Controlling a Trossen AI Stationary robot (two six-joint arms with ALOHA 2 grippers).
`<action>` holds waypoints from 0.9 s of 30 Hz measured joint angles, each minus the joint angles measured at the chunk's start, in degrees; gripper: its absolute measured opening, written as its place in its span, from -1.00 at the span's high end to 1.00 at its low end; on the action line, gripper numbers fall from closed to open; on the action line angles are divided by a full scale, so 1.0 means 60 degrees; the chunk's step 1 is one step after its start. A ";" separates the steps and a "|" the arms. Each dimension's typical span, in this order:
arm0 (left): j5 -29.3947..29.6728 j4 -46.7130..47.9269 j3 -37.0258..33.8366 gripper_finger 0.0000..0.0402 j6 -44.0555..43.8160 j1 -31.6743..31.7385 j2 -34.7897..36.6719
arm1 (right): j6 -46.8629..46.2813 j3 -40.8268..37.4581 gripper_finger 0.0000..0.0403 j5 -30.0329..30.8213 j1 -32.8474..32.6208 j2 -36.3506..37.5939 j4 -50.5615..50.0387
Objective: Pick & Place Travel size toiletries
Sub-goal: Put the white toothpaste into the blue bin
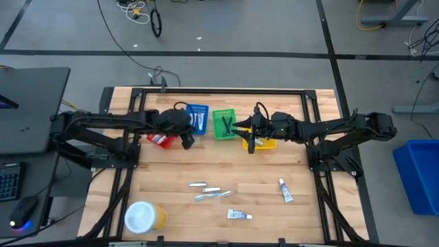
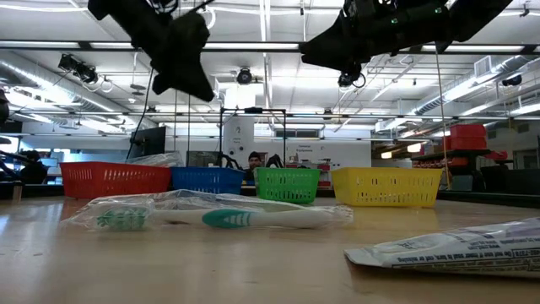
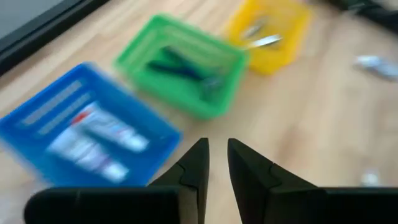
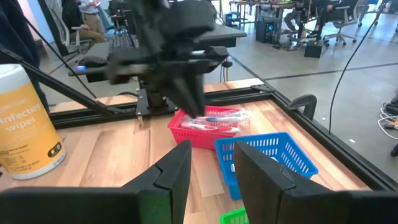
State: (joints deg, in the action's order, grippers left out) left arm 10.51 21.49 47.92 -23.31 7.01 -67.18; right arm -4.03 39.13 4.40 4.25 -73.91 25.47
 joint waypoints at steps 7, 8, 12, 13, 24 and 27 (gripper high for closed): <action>-0.0739 -0.0859 0.0000 0.69 0.0300 -0.1059 -0.0183 | 0.0000 0.0000 0.37 -0.0006 -0.0003 0.0000 0.0000; -0.0733 -0.0938 0.0000 0.68 0.0447 -0.1216 -0.0271 | 0.0000 0.0000 0.37 -0.0007 -0.0006 0.0000 -0.0002; -0.0734 -0.1265 0.0004 0.64 0.0918 -0.1765 -0.0806 | 0.0000 0.0000 0.34 -0.0011 -0.0093 0.0000 -0.0188; -0.0737 -0.1355 0.0007 0.62 0.0966 -0.1877 -0.1004 | 0.0000 0.0000 0.33 -0.0015 -0.0124 0.0000 -0.0234; -0.0693 -0.2304 -0.0004 0.27 0.2053 -0.2412 -0.2724 | -0.0262 -0.0004 0.08 -0.0004 -0.0794 0.0000 -0.1483; -0.0691 -0.2393 -0.0004 0.22 0.2258 -0.2445 -0.2777 | -0.0213 -0.0004 -0.02 -0.0007 -0.1092 0.0000 -0.1989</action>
State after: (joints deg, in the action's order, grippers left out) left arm 6.36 7.13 47.90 -9.76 -7.66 -83.84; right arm -5.31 39.11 4.36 -2.30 -73.91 13.54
